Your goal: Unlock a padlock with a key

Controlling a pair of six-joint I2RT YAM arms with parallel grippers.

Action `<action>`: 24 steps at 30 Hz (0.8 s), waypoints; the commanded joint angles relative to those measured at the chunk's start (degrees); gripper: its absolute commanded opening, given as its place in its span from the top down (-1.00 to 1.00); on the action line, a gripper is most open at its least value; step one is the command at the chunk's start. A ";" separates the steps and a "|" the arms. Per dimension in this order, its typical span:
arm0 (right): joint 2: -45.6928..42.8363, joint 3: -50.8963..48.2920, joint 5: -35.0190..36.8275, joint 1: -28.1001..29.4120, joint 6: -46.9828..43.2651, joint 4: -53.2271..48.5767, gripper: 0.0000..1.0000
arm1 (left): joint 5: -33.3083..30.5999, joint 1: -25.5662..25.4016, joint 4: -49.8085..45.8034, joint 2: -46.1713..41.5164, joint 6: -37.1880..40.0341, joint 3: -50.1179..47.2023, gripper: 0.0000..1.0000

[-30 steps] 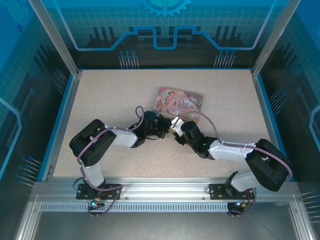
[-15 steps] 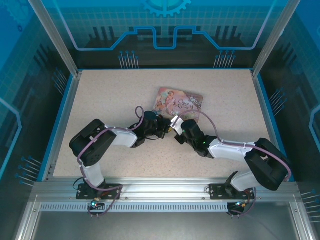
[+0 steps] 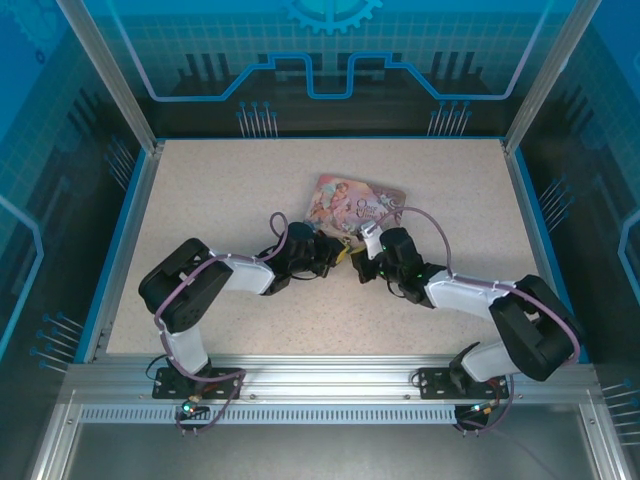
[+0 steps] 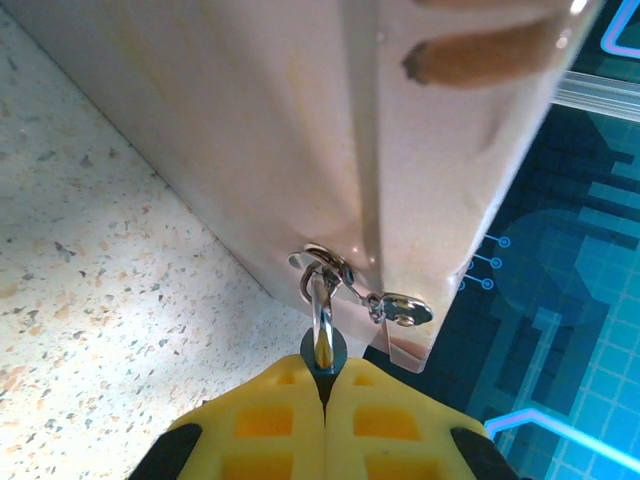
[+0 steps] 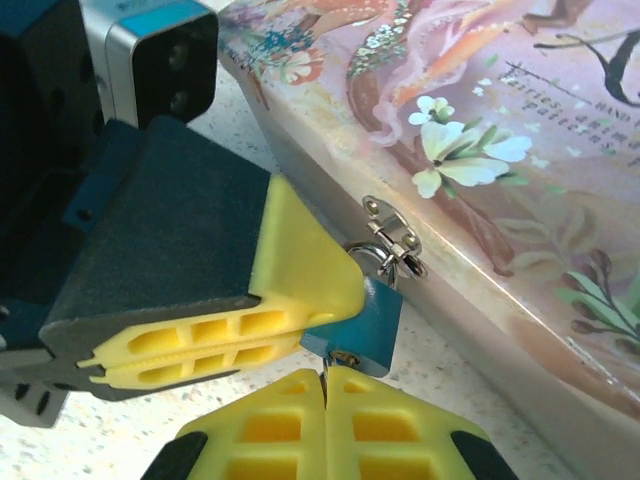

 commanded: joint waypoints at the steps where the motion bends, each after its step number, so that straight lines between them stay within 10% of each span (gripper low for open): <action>1: 1.95 -0.83 -7.57 -1.30 9.49 5.62 1.00 | 0.41 -0.25 5.04 -1.68 0.50 1.22 1.00; 14: 3.86 1.29 -9.44 -3.52 13.72 2.11 0.96 | -0.61 -0.23 6.42 -0.47 0.15 0.04 1.00; 24: -4.48 -1.34 -6.16 -6.10 7.68 -6.00 0.16 | -1.61 1.40 4.83 -0.44 1.75 -2.67 1.00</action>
